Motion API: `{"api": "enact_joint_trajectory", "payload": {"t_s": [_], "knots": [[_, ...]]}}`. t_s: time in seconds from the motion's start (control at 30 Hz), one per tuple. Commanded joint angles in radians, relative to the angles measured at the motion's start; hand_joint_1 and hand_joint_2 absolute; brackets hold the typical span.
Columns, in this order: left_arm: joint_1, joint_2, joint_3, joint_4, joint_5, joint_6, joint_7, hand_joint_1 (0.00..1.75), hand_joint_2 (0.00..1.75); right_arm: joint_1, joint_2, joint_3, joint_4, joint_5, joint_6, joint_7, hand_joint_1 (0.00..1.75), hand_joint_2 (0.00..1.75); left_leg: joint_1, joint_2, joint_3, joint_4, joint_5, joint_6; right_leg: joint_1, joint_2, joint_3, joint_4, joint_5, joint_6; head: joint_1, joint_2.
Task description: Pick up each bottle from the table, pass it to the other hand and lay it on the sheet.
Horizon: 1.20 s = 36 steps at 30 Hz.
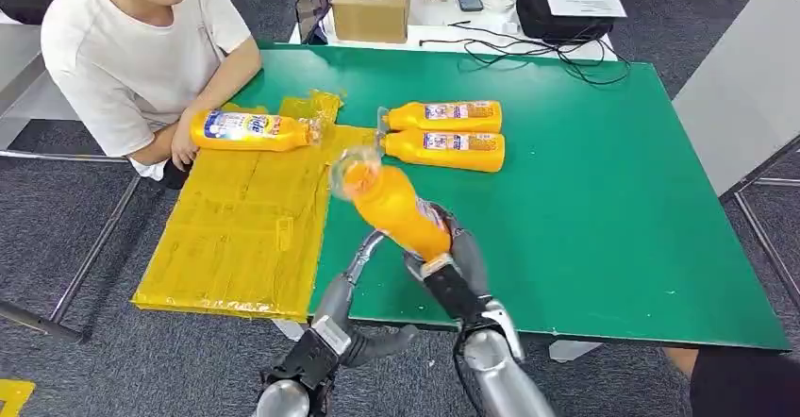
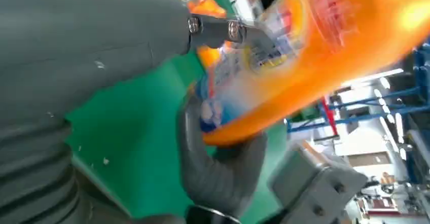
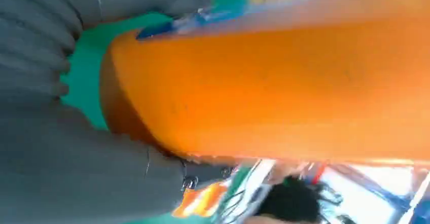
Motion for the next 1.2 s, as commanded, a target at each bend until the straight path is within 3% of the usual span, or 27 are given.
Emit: {"api": "enact_joint_trajectory", "payload": {"t_s": [0.03,0.37,0.53,0.67,0.73,0.87,0.9,0.93,0.97,1.0,1.03,1.07,1.1,1.2], "knots": [[-0.038,-0.022,0.043,-0.011,0.197,-0.094,0.056,0.00,1.75,0.016,0.069,0.261,0.119,0.028,-0.133,-0.035,1.75,1.75,0.002,-0.001,0.003,0.000,-0.001,-0.002,0.002,0.001,0.003,-0.001,-0.001,-0.002,0.000,0.000],[-0.042,-0.025,0.070,-0.041,0.298,-0.064,0.090,0.00,1.75,0.036,0.034,0.296,0.089,0.003,-0.174,-0.052,1.75,1.75,0.002,-0.002,0.004,0.000,-0.002,-0.002,0.001,0.001,0.005,0.000,-0.002,-0.002,0.000,0.000],[-0.051,-0.020,0.092,-0.113,0.399,-0.087,0.064,0.00,1.75,0.037,0.030,0.318,0.111,-0.032,-0.139,-0.055,1.75,1.75,0.002,-0.003,0.003,0.000,-0.002,-0.002,0.001,-0.001,0.004,0.000,-0.002,-0.002,0.000,0.000],[-0.056,-0.015,0.092,-0.156,0.401,-0.080,0.049,0.00,1.75,0.032,0.033,0.331,0.140,-0.024,-0.137,-0.045,1.75,1.75,0.002,-0.002,0.003,0.000,-0.001,-0.002,0.001,0.000,0.003,-0.001,-0.002,-0.002,0.000,0.000],[-0.061,-0.012,0.091,-0.178,0.346,-0.005,0.007,0.00,1.75,0.024,0.031,0.349,0.165,-0.002,-0.125,-0.020,1.75,1.75,0.001,-0.003,0.002,0.000,-0.001,-0.001,0.001,-0.001,0.003,-0.001,-0.001,-0.001,0.000,0.000],[-0.079,-0.004,0.093,-0.196,0.420,-0.053,0.046,0.00,1.75,0.016,0.030,0.367,0.209,0.035,-0.150,-0.003,1.75,1.75,0.002,-0.003,0.004,0.000,-0.002,-0.002,0.002,-0.001,0.005,-0.001,-0.002,-0.002,0.000,0.000],[-0.080,-0.005,0.094,-0.194,0.430,-0.059,0.050,0.09,1.75,0.013,0.029,0.370,0.217,0.042,-0.151,0.000,1.75,1.75,0.002,-0.003,0.003,0.000,-0.001,-0.002,0.001,-0.001,0.004,-0.001,-0.001,-0.002,0.000,0.000],[-0.084,-0.007,0.097,-0.185,0.439,-0.063,0.052,1.64,1.75,0.009,0.031,0.378,0.235,0.049,-0.141,0.002,1.75,1.75,0.001,-0.003,0.001,-0.001,0.000,-0.001,0.001,-0.002,0.002,-0.001,-0.001,-0.001,0.000,0.000],[-0.084,-0.007,0.097,-0.185,0.439,-0.063,0.052,1.64,1.75,0.009,0.031,0.378,0.235,0.049,-0.141,0.002,1.75,1.75,0.001,-0.003,0.001,-0.001,0.000,-0.001,0.001,-0.002,0.002,-0.001,-0.001,-0.001,0.000,0.000],[-0.086,-0.008,0.100,-0.179,0.439,-0.063,0.051,1.75,1.75,0.006,0.036,0.380,0.248,0.048,-0.128,0.012,0.51,1.75,0.002,-0.004,0.004,-0.001,-0.001,-0.002,0.002,-0.002,0.005,-0.002,-0.002,-0.002,0.000,0.000],[-0.086,-0.009,0.102,-0.178,0.439,-0.062,0.050,1.75,1.75,0.010,0.038,0.383,0.247,0.064,-0.152,0.016,0.00,1.75,0.001,-0.003,0.003,-0.001,0.000,-0.001,0.001,-0.002,0.004,-0.002,-0.001,-0.002,0.000,0.000],[-0.085,-0.011,0.104,-0.171,0.445,-0.066,0.052,1.75,1.75,0.018,0.042,0.380,0.242,0.061,-0.162,0.010,0.00,1.75,0.003,-0.004,0.005,0.000,-0.002,-0.002,0.002,-0.002,0.006,-0.002,-0.003,-0.003,0.000,0.000],[-0.085,-0.012,0.104,-0.166,0.445,-0.065,0.051,1.75,1.75,0.024,0.045,0.376,0.238,0.057,-0.171,0.009,0.00,0.00,0.002,-0.004,0.003,-0.001,-0.001,-0.002,0.001,-0.002,0.004,-0.001,-0.002,-0.002,0.000,0.000],[-0.085,-0.012,0.104,-0.164,0.445,-0.065,0.051,1.75,1.75,0.026,0.046,0.373,0.234,0.056,-0.179,0.011,0.00,0.00,0.002,-0.004,0.004,-0.001,-0.001,-0.002,0.001,-0.002,0.005,-0.001,-0.002,-0.002,0.000,0.000]]}}
